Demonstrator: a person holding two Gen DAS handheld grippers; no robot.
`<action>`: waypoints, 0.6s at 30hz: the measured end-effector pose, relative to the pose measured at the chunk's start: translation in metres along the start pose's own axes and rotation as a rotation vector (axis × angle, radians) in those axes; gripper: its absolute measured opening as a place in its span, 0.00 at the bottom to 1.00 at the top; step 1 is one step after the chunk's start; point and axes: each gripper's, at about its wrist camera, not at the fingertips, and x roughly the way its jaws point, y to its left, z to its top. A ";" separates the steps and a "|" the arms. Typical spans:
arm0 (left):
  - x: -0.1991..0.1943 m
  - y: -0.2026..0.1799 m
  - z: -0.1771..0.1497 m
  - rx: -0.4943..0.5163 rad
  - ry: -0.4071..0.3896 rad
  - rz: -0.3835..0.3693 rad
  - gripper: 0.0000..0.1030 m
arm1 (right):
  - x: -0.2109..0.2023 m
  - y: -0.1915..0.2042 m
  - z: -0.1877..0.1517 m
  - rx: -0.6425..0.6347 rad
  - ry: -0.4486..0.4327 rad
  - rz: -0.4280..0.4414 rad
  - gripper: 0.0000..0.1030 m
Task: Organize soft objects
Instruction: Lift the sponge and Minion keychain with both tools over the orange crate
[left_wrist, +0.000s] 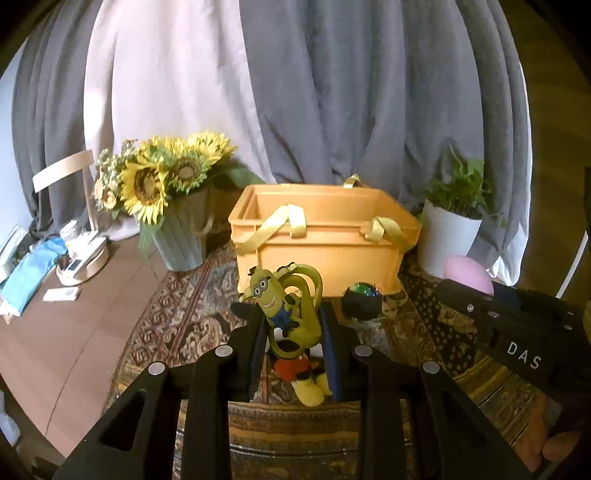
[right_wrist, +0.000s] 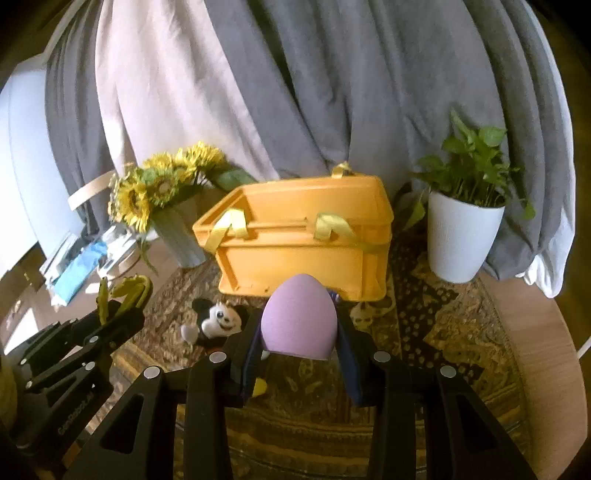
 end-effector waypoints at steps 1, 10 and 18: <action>0.000 0.002 0.004 0.003 -0.007 -0.009 0.27 | -0.001 0.001 0.002 0.007 -0.007 -0.004 0.37; 0.002 0.016 0.034 0.039 -0.060 -0.054 0.27 | -0.004 0.014 0.023 0.035 -0.075 -0.051 0.37; 0.009 0.026 0.058 0.062 -0.113 -0.082 0.27 | 0.004 0.023 0.045 0.050 -0.120 -0.084 0.37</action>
